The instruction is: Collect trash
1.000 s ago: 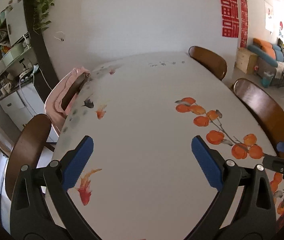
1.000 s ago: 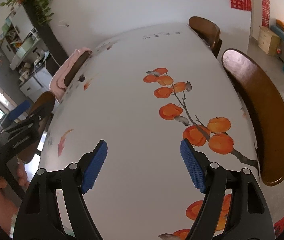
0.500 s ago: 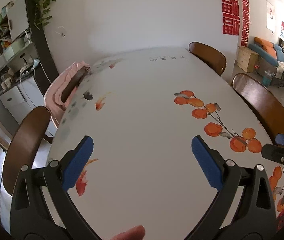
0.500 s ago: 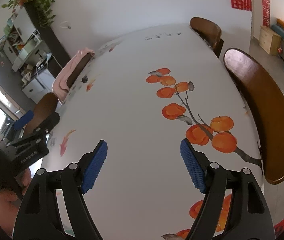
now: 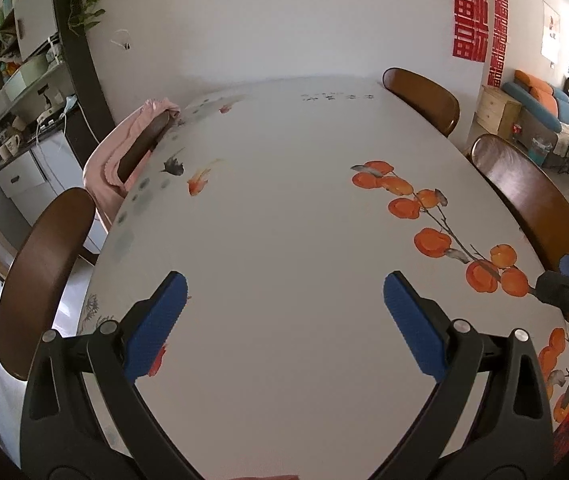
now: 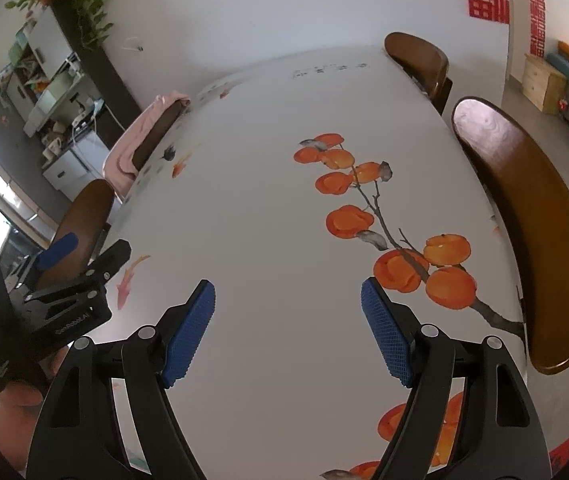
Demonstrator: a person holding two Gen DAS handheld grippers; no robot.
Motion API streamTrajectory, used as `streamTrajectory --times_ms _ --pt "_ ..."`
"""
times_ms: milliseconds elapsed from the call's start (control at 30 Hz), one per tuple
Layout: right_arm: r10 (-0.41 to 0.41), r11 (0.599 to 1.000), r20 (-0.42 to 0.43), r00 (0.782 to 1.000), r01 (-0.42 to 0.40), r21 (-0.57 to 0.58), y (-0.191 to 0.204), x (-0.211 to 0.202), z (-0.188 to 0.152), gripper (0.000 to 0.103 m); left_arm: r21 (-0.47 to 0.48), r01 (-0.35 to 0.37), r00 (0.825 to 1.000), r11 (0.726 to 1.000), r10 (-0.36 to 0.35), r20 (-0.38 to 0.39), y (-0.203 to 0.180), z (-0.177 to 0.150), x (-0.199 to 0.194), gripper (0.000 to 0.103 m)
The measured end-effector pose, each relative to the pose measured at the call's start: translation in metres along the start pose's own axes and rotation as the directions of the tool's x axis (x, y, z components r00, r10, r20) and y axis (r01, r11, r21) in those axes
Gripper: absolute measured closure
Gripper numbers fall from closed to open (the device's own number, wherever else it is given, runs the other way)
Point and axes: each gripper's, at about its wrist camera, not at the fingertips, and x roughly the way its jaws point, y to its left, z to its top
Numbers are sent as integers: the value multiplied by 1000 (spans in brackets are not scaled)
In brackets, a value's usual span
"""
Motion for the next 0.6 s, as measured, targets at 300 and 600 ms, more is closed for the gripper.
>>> streamTrajectory --times_ms 300,600 --pt "-6 1000 -3 1000 6 12 0 3 1 27 -3 4 1000 1000 -4 5 2 -3 4 7" --pt "-13 1000 -5 1000 13 24 0 5 -1 27 -25 8 999 1000 -9 -51 9 -5 15 7"
